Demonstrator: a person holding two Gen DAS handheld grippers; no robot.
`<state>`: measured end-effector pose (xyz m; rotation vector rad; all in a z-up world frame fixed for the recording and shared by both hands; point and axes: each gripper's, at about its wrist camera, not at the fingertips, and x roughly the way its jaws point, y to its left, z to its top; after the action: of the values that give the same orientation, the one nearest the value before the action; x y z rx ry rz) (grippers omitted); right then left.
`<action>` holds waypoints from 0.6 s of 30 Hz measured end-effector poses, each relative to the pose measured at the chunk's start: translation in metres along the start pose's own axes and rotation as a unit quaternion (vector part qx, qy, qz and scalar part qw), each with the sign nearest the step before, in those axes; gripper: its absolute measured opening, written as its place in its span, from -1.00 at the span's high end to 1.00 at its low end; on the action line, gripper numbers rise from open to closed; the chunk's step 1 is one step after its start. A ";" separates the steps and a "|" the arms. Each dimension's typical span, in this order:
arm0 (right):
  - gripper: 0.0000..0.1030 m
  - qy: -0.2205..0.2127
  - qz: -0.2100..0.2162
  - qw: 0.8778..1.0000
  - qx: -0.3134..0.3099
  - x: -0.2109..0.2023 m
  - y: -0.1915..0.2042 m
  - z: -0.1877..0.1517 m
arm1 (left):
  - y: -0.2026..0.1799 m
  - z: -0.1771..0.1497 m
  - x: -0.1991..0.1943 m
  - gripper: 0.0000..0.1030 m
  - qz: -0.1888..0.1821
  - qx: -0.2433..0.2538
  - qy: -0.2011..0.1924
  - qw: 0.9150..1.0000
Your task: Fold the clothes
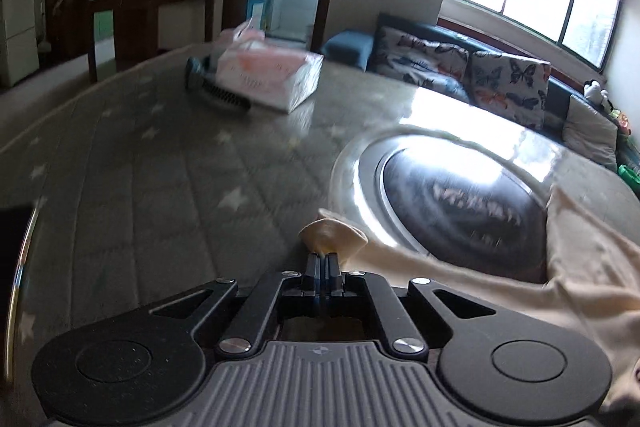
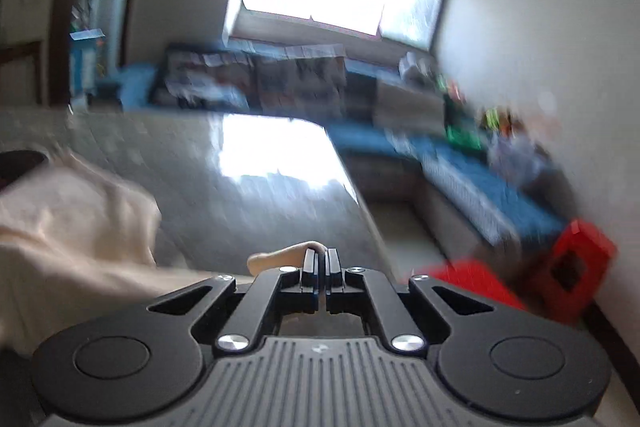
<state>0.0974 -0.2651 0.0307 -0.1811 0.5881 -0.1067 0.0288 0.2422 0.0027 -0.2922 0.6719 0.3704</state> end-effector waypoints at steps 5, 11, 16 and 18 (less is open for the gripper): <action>0.62 0.066 -0.025 0.997 0.029 0.019 -0.016 -0.038 | 0.001 -0.004 -0.007 0.94 0.007 0.014 0.006 1.000; 0.48 0.037 -0.030 0.998 0.028 0.004 -0.017 -0.031 | -0.007 0.003 -0.020 0.81 0.027 0.038 -0.009 0.999; 0.34 0.034 0.017 0.999 0.025 0.014 -0.010 -0.019 | -0.028 0.002 -0.037 0.80 -0.014 0.066 -0.021 0.997; 0.33 0.042 0.033 0.998 0.025 0.025 -0.005 -0.018 | -0.045 -0.002 -0.044 0.75 -0.047 0.086 -0.021 0.995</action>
<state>0.1079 -0.2759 0.0035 -0.1087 0.6740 -0.0661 0.0154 0.1907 0.0364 -0.1512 0.6428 0.2252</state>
